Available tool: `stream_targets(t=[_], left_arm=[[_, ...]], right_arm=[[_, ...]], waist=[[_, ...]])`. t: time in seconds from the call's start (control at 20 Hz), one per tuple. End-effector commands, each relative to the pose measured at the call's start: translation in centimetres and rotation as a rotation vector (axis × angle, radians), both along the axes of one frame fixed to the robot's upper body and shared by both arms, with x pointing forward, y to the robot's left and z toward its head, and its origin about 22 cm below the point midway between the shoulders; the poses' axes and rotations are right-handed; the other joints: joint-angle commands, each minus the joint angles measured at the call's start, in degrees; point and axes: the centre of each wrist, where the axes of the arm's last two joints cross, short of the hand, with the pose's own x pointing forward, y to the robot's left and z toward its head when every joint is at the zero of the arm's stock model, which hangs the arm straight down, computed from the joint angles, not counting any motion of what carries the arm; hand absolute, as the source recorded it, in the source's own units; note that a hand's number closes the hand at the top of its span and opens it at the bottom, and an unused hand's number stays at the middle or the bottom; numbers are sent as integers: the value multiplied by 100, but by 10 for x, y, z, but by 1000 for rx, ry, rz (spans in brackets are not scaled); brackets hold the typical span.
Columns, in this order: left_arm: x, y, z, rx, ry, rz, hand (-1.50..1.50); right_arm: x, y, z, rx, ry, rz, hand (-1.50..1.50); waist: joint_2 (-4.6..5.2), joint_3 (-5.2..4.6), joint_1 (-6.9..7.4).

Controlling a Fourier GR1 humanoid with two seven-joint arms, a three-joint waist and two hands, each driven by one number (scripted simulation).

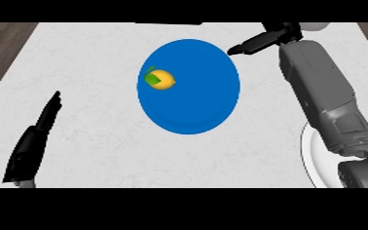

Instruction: Pick the lemon from the plate and place it in the plate

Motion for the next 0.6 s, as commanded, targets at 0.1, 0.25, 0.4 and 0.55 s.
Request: stream_targets(t=[0.1, 0.25, 0.4, 0.55], left_arm=[[17, -4, 12, 0, -17, -14, 0], [7, 0, 1, -3, -5, -30, 0], [9, -11, 6, -9, -13, -31, 0], [12, -9, 2, -2, -28, -43, 0]], right_arm=[[-6, -72, 0, 47, -85, -8, -150], [-10, -87, -6, 13, -82, 9, -150], [-10, -101, 4, 27, -87, -4, -150], [-13, -117, 8, 1, -70, -6, -150]], waist=[[81, 8, 114], [68, 6, 154], [81, 11, 202], [100, 9, 216]])
